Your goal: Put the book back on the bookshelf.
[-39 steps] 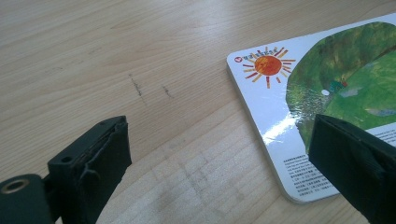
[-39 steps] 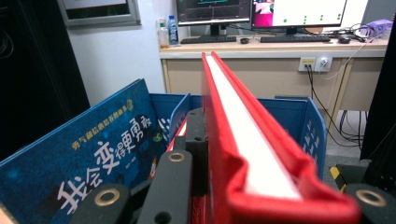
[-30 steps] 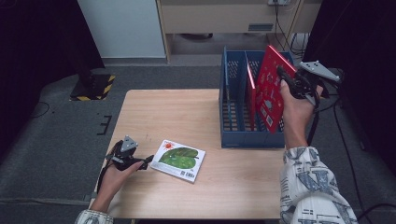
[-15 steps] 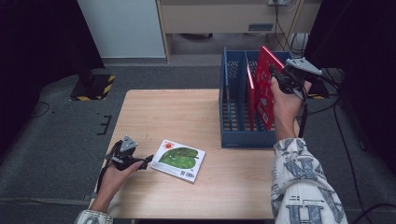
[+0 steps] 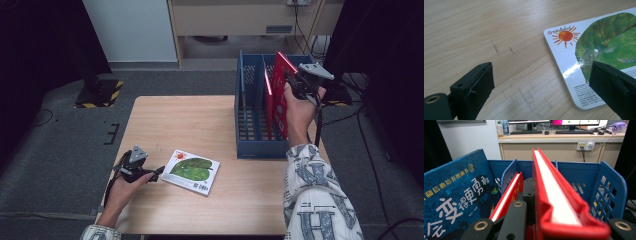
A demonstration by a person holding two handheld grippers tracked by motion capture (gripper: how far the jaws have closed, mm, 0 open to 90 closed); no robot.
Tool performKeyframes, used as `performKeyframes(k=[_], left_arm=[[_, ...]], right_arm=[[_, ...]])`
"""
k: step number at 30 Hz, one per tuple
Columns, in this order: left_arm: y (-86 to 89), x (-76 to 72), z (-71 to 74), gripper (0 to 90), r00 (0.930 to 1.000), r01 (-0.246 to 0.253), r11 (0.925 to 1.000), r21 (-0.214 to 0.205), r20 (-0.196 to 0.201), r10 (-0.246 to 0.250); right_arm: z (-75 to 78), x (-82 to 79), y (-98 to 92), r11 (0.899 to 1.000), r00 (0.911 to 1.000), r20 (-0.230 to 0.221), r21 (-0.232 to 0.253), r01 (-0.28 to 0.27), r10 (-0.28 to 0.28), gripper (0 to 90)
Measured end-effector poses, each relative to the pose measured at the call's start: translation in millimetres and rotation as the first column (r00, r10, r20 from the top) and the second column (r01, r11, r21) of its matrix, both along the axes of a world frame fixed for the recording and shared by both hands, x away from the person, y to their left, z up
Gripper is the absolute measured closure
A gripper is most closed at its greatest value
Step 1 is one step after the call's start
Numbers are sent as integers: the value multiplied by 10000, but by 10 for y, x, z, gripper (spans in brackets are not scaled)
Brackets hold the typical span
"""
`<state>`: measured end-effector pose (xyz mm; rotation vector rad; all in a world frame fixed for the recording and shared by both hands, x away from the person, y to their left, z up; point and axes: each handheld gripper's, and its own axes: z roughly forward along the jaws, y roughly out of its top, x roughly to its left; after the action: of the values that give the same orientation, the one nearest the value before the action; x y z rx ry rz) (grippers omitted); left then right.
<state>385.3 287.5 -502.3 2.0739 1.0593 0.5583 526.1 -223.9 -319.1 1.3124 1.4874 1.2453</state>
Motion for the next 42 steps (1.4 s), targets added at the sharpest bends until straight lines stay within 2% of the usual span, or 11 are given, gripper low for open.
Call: performKeyframes(k=[4,13,26,34,42], left_arm=[[-4,-4,3,50,10000,15,10000,8,12,-15],[-16,-2,3,52,10000,60,10000,22,23,-60],[-8,7,8,55,10000,-14,10000,-19,74,15],[-34,6,0,55,10000,84,9999,58,49,-84],[-36,3,7,56,10000,71,9999,74,69,-72]], right_arm=[[-15,12,15,10000,10000,9,-39,24,-24,794],[-23,83,-40,9994,9996,-46,235,262,-261,795],[-185,140,55,9999,9997,-178,-77,147,-148,791],[-300,149,57,9998,9993,-343,-117,162,-166,787],[-379,106,19,9997,9967,-791,-202,139,-154,784]])
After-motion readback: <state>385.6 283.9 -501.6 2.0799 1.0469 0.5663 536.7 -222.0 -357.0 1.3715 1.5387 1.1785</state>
